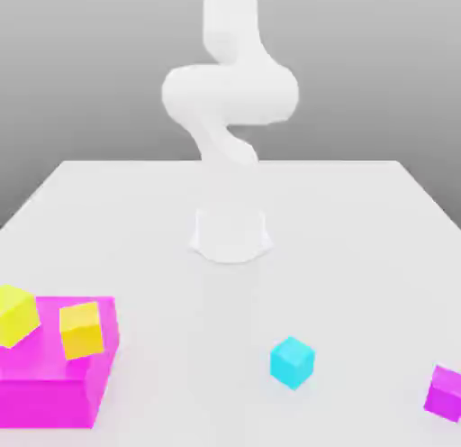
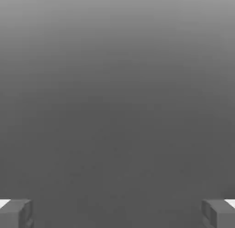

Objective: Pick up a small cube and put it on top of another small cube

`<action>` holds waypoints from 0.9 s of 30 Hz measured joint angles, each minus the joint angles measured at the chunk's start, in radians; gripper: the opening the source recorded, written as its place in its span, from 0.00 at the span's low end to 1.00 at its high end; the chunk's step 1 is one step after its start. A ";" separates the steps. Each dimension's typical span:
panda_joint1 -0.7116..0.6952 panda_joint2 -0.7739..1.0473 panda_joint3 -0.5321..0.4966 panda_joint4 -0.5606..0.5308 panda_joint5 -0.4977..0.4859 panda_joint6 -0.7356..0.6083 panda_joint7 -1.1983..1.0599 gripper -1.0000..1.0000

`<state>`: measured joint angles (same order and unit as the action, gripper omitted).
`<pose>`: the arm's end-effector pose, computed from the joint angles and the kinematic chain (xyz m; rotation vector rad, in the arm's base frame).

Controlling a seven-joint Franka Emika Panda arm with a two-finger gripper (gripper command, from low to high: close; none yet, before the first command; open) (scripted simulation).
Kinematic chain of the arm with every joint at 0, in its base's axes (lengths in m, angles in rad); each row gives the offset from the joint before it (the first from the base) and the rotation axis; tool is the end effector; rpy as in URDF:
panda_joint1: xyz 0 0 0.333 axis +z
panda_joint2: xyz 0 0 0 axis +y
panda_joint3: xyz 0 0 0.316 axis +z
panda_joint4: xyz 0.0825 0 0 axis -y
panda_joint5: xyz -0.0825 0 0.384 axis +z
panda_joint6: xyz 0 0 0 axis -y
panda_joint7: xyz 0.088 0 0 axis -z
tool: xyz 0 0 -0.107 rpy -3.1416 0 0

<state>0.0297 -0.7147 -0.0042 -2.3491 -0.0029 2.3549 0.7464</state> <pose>0.3803 0.0091 0.6613 -2.5408 0.9558 -0.9472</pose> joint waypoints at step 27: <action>0.207 0.991 0.010 -0.396 -0.010 0.667 -0.500 0.50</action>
<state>0.2371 0.2764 0.0055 -2.7449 -0.0129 3.0216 0.2465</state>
